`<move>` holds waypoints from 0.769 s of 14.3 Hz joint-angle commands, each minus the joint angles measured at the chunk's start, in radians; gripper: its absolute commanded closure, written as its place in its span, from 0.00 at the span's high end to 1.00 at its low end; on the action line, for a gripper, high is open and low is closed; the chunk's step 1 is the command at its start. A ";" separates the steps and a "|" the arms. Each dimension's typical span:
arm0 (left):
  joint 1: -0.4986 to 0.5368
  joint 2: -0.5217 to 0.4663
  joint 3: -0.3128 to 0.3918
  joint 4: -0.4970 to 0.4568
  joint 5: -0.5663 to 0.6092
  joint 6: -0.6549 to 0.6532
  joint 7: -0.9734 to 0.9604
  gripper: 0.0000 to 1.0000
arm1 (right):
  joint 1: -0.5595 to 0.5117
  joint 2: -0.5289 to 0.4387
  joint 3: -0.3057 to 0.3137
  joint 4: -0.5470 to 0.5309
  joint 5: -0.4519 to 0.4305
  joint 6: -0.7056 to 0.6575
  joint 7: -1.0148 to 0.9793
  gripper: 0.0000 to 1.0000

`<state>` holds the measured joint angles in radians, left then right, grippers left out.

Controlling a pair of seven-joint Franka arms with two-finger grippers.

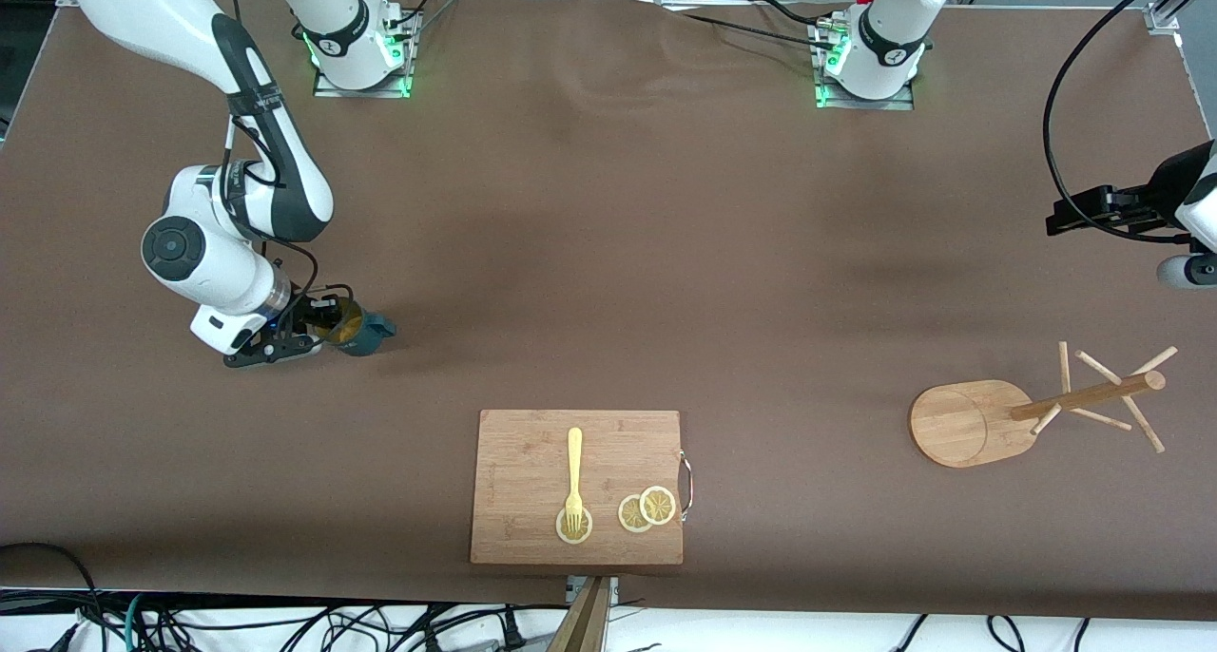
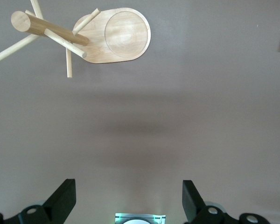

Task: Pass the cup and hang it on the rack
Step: 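Close the right gripper on the teal mug's rim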

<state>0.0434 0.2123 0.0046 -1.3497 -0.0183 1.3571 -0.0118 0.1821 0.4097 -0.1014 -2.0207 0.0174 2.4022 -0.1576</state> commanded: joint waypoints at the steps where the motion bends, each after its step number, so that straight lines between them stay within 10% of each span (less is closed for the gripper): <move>1: -0.005 -0.005 0.005 0.012 -0.002 -0.015 -0.004 1.00 | -0.010 0.003 0.008 0.007 0.006 0.000 0.001 0.53; 5: -0.002 -0.004 0.005 0.015 -0.003 -0.015 -0.004 1.00 | -0.010 0.003 0.009 0.007 0.006 0.000 0.003 0.47; 11: -0.003 -0.002 0.005 0.015 -0.002 -0.015 -0.004 1.00 | -0.010 0.003 0.009 0.008 0.007 -0.003 0.004 0.09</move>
<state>0.0434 0.2123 0.0059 -1.3497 -0.0183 1.3571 -0.0118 0.1821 0.4097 -0.1014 -2.0207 0.0177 2.4022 -0.1562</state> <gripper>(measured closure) 0.000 0.828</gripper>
